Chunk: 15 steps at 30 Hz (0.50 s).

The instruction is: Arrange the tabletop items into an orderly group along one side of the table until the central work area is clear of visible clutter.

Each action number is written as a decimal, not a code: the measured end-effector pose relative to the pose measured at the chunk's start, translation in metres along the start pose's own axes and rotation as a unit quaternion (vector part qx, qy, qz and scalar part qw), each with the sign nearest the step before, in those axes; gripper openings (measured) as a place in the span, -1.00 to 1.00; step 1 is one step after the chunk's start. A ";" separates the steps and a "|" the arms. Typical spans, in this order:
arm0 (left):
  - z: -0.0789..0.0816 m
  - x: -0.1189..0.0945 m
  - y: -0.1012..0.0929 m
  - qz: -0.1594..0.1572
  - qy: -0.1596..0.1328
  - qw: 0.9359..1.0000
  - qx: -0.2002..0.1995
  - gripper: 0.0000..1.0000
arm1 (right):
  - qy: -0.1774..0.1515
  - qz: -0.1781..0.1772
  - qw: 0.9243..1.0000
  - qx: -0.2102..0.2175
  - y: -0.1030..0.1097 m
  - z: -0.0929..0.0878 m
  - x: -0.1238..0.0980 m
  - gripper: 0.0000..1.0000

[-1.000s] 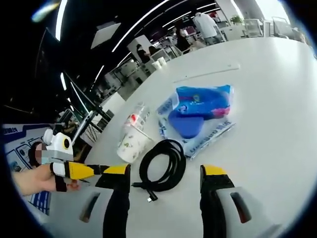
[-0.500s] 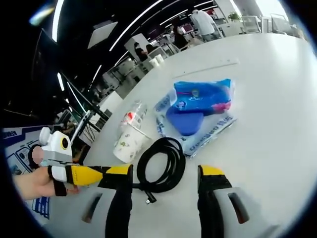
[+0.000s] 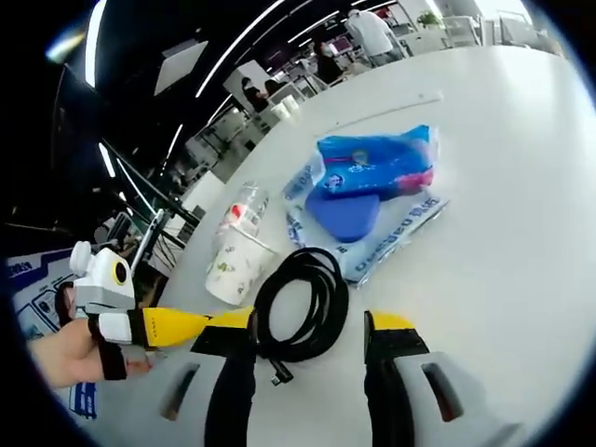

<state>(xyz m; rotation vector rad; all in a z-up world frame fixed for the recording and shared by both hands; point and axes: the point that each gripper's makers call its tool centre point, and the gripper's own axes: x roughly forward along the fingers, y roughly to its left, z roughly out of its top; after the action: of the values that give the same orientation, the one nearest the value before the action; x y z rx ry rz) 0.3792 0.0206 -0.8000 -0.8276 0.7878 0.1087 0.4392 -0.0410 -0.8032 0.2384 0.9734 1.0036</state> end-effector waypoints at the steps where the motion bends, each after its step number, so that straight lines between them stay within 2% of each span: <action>1: -0.002 0.001 0.000 0.006 0.005 1.000 0.005 0.28 | 0.000 -0.002 1.000 0.002 -0.002 0.000 0.000 -0.14; 5: 0.000 0.003 0.002 0.012 -0.005 1.000 -0.008 0.23 | 0.000 -0.011 1.000 0.012 -0.008 -0.001 0.001 -0.17; 9: 0.001 0.006 0.002 0.018 -0.008 1.000 -0.009 0.09 | 0.006 -0.008 1.000 0.010 -0.009 -0.003 0.005 -0.22; 12: 0.000 0.010 0.003 0.021 -0.008 0.999 -0.024 0.10 | 0.007 -0.009 1.000 0.011 -0.009 -0.006 0.007 -0.24; 15: -0.002 0.013 0.004 0.029 -0.004 0.999 -0.022 0.10 | 0.003 -0.007 1.000 0.011 -0.007 -0.004 0.010 -0.27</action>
<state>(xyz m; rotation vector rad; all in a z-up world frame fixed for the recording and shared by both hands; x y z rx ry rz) 0.3862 0.0191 -0.8121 -0.8464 0.8048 0.1812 0.4424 -0.0378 -0.8152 0.2462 0.9902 0.9828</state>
